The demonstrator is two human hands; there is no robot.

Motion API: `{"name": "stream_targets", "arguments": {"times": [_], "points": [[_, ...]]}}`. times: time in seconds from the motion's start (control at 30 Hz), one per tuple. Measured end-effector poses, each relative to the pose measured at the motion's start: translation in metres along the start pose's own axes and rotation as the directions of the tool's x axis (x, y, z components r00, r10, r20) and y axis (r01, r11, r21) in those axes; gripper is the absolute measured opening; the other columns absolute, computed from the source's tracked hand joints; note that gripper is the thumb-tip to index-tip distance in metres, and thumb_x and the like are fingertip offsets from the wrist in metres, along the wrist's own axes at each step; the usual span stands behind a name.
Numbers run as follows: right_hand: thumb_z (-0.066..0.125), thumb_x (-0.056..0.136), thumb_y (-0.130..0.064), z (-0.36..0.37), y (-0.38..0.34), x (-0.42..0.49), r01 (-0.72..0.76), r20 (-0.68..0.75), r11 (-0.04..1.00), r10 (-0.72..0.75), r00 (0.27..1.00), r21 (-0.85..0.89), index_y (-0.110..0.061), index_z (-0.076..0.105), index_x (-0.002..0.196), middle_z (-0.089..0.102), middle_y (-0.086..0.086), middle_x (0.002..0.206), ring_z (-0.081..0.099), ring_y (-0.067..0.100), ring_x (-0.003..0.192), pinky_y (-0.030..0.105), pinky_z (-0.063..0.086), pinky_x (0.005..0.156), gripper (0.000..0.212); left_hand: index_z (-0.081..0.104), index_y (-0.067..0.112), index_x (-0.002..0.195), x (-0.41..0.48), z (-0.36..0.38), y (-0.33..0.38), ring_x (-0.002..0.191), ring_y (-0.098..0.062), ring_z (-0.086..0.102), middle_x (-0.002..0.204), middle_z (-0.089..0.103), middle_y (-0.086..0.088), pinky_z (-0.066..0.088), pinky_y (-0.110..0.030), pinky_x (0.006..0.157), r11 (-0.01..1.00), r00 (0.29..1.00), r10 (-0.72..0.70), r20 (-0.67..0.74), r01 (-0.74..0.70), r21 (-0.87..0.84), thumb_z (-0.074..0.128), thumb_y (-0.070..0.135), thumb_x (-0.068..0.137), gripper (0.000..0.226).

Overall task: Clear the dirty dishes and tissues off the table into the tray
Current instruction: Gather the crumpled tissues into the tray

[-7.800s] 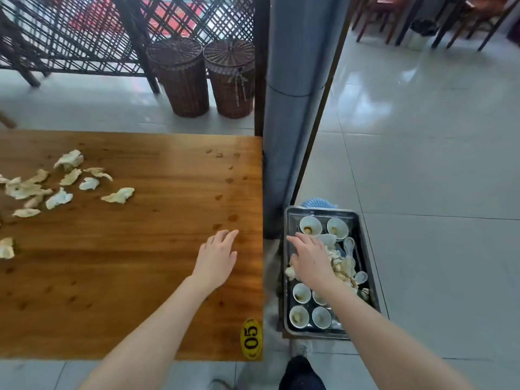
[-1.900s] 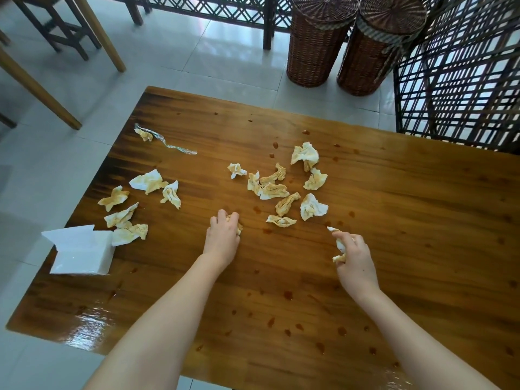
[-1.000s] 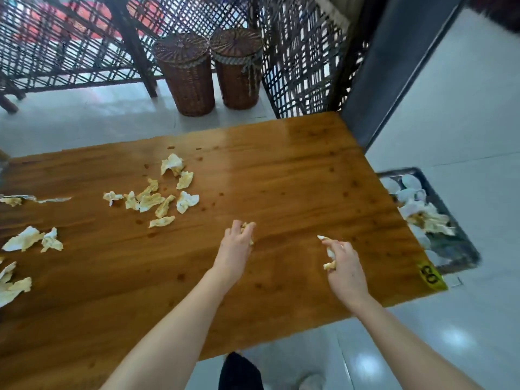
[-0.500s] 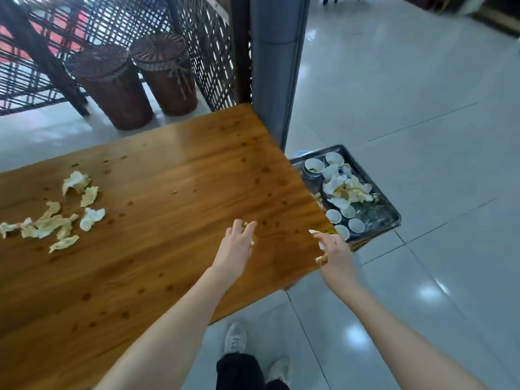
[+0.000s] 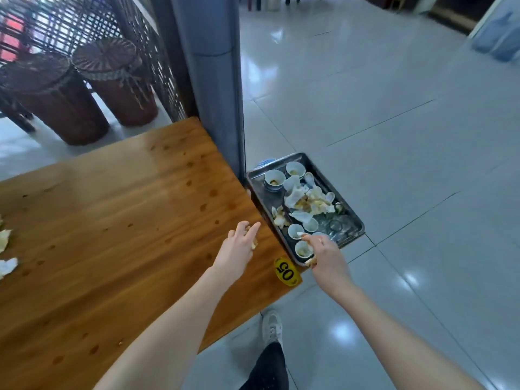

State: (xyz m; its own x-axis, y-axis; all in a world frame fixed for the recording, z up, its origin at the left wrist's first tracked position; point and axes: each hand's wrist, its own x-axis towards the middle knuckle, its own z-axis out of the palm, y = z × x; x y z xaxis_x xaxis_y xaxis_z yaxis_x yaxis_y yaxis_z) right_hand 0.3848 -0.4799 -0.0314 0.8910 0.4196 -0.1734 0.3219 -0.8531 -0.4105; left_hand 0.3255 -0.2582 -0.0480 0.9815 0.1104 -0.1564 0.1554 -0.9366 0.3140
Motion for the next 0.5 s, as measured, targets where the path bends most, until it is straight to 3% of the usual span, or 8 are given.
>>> {"name": "stream_targets", "arguments": {"times": [0.13, 0.27, 0.37, 0.5], "points": [[0.052, 0.075, 0.013, -0.025, 0.027, 0.03, -0.005, 0.018, 1.0, 0.005, 1.0, -0.019, -0.024, 0.048, 0.132, 0.049, 0.002, 0.12, 0.047, 0.021, 0.106, 0.026, 0.041, 0.082, 0.068, 0.01, 0.024, 0.154, 0.048, -0.001, 0.022, 0.12, -0.03, 0.045, 0.152, 0.022, -0.008, 0.045, -0.036, 0.095, 1.0, 1.0, 0.009, 0.01, -0.009, 0.003, 0.053, 0.007, 0.095, 0.075], [0.051, 0.074, 0.014, -0.053, 0.057, 0.064, -0.082, -0.017, 0.996, 0.083, 0.996, 0.019, -0.024, 0.049, 0.132, 0.047, 0.002, 0.124, 0.047, 0.023, 0.109, 0.032, 0.045, 0.088, 0.069, 0.007, 0.025, 0.154, 0.096, -0.002, 0.037, 0.118, -0.032, 0.046, 0.153, 0.021, -0.01, 0.045, -0.035, 0.09, 0.998, 0.999, 0.049, 0.022, -0.05, 0.038, 0.053, 0.008, 0.095, 0.077], [0.049, 0.074, 0.014, -0.065, 0.074, 0.082, -0.121, -0.024, 0.991, 0.122, 0.992, 0.057, -0.023, 0.049, 0.133, 0.047, 0.002, 0.127, 0.046, 0.023, 0.112, 0.034, 0.044, 0.093, 0.069, 0.012, 0.025, 0.154, 0.124, -0.003, 0.05, 0.122, -0.036, 0.044, 0.153, 0.023, -0.012, 0.044, -0.04, 0.096, 1.0, 0.999, 0.022, 0.045, -0.022, -0.011, 0.053, 0.006, 0.093, 0.076], [0.052, 0.075, 0.013, -0.074, 0.092, 0.108, -0.129, 0.011, 0.989, 0.129, 0.992, 0.071, -0.024, 0.049, 0.131, 0.048, 0.002, 0.122, 0.047, 0.021, 0.108, 0.035, 0.047, 0.087, 0.068, 0.009, 0.026, 0.154, 0.155, -0.001, 0.063, 0.119, -0.033, 0.046, 0.15, 0.024, -0.012, 0.046, -0.038, 0.094, 0.998, 0.997, 0.052, 0.064, -0.049, -0.051, 0.054, 0.004, 0.092, 0.08]]}}
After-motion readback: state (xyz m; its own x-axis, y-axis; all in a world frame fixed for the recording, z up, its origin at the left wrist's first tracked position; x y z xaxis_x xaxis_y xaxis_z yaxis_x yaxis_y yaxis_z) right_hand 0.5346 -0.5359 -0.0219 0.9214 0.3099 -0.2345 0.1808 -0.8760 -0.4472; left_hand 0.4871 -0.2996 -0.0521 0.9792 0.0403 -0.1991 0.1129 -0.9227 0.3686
